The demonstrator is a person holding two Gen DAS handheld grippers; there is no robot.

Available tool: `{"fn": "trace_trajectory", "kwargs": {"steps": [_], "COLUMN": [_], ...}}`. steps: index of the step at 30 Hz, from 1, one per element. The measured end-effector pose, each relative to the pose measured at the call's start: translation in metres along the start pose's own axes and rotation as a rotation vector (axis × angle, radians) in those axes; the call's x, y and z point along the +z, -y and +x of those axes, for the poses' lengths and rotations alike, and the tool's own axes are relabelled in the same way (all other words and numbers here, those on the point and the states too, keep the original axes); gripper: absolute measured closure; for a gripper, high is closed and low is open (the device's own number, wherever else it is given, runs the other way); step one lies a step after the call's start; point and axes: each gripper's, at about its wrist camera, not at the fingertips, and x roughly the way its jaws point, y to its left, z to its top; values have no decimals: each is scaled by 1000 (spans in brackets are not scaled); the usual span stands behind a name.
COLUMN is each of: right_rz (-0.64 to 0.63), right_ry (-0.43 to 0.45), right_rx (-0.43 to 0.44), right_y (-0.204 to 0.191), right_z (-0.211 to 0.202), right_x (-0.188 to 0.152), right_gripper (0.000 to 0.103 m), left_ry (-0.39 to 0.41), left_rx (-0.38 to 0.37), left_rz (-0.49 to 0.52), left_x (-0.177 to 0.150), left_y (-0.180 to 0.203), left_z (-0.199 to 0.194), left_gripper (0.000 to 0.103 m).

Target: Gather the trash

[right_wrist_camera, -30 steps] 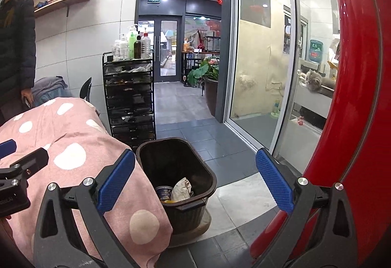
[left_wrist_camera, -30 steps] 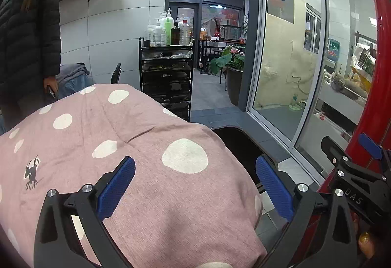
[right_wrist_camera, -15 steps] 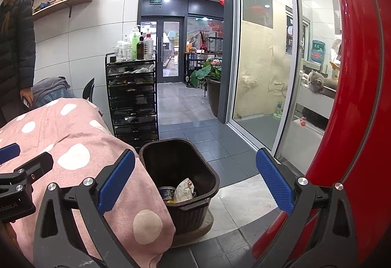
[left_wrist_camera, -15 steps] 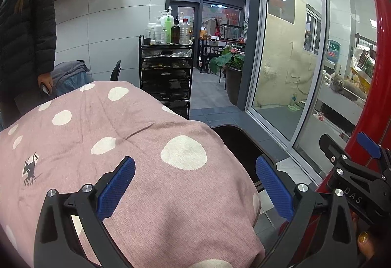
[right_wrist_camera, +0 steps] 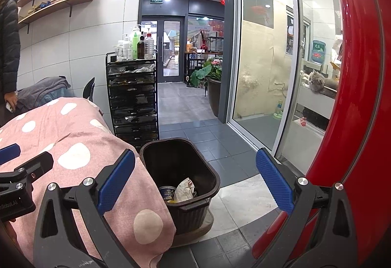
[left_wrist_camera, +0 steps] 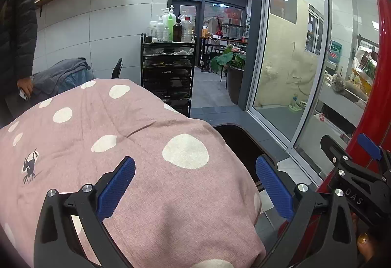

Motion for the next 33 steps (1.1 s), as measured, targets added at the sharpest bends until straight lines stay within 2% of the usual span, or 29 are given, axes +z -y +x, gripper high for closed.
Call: {"fn": "trace_trajectory", "kwargs": {"steps": [13, 33], "right_rz": [-3, 3], "right_ry": [-1, 0], "right_rx": [2, 6], "right_y": [0, 5], "right_z": [1, 2], "right_x": [1, 4], "right_gripper": [5, 5], "left_ry": [-1, 14], "left_rx": [44, 47], "left_rz": [2, 22], "left_x": [-1, 3], "left_y": [2, 9], "left_z": [-1, -6], "left_gripper": [6, 6]}}
